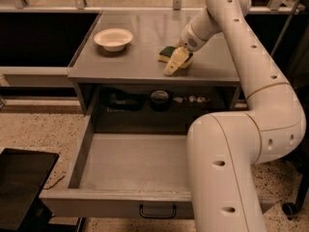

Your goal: Place sponge into top drawer

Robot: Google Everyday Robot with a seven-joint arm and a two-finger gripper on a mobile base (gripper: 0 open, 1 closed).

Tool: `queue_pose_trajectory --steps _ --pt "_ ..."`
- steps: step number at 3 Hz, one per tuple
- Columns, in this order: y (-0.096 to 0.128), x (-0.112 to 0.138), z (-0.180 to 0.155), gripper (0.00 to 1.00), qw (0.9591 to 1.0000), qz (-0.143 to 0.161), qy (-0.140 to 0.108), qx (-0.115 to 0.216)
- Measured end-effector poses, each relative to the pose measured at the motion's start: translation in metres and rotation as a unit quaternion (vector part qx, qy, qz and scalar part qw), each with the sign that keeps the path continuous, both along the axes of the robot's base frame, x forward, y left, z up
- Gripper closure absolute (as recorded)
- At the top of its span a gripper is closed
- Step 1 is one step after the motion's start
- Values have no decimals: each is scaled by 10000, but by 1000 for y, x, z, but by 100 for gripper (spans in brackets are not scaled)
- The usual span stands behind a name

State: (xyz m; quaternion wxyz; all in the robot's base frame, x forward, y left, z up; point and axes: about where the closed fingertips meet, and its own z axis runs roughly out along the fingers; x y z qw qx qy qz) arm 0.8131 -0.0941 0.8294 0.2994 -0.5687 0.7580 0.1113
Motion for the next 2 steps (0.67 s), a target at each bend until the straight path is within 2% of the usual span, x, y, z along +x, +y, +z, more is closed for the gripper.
queue_pose_trajectory --steps 2 --pt "1 5 10 75 9999 -111 -58 -22"
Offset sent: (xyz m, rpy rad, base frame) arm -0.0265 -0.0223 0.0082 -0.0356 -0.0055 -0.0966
